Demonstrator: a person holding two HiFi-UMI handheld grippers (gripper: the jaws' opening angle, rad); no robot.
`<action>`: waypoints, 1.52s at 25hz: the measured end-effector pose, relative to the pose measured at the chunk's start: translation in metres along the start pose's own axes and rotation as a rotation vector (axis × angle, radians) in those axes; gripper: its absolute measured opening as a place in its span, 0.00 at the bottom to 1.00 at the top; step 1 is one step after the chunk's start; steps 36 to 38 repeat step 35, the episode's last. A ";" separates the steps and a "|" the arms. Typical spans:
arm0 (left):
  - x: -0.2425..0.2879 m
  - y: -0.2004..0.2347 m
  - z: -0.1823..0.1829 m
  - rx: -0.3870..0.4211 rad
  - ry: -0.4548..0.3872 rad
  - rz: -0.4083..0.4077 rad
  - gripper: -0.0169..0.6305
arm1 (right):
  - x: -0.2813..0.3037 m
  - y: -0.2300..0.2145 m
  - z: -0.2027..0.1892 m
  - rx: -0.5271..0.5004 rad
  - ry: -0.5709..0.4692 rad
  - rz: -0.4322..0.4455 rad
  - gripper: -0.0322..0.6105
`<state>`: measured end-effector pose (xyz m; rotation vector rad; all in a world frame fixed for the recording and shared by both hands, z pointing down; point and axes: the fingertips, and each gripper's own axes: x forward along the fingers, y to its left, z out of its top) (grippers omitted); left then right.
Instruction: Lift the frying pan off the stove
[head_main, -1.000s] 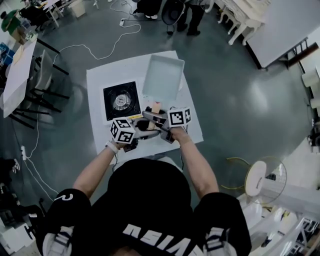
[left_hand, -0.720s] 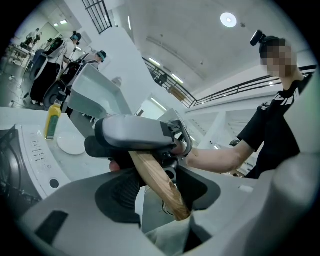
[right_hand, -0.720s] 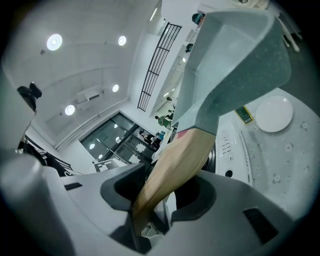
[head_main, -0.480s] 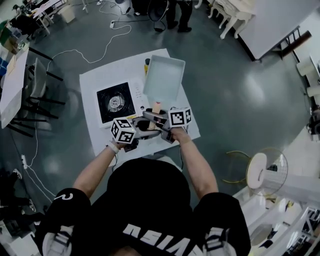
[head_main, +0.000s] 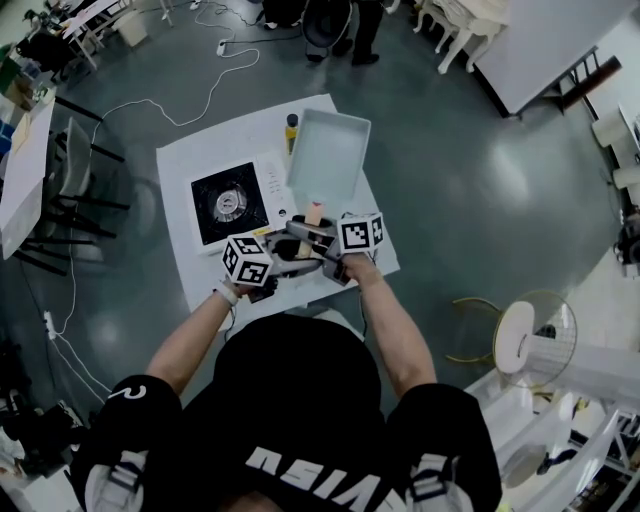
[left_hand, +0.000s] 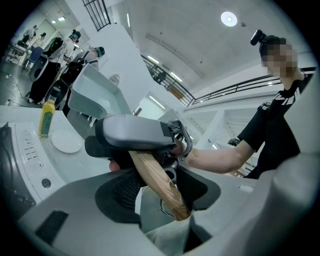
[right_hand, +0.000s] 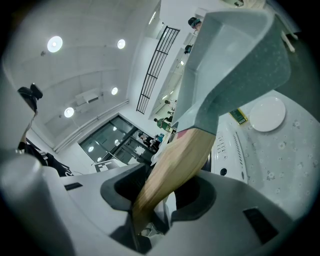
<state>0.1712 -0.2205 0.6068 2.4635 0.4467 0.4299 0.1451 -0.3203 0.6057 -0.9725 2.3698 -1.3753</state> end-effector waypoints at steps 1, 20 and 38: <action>0.000 0.000 0.000 0.000 0.001 -0.001 0.36 | 0.000 0.000 0.000 0.000 -0.001 0.001 0.29; 0.007 -0.004 -0.001 -0.002 0.006 0.006 0.36 | -0.008 -0.001 -0.002 0.001 0.001 0.004 0.29; 0.012 -0.008 -0.006 0.002 0.011 0.010 0.36 | -0.015 0.000 -0.006 -0.003 0.002 -0.001 0.29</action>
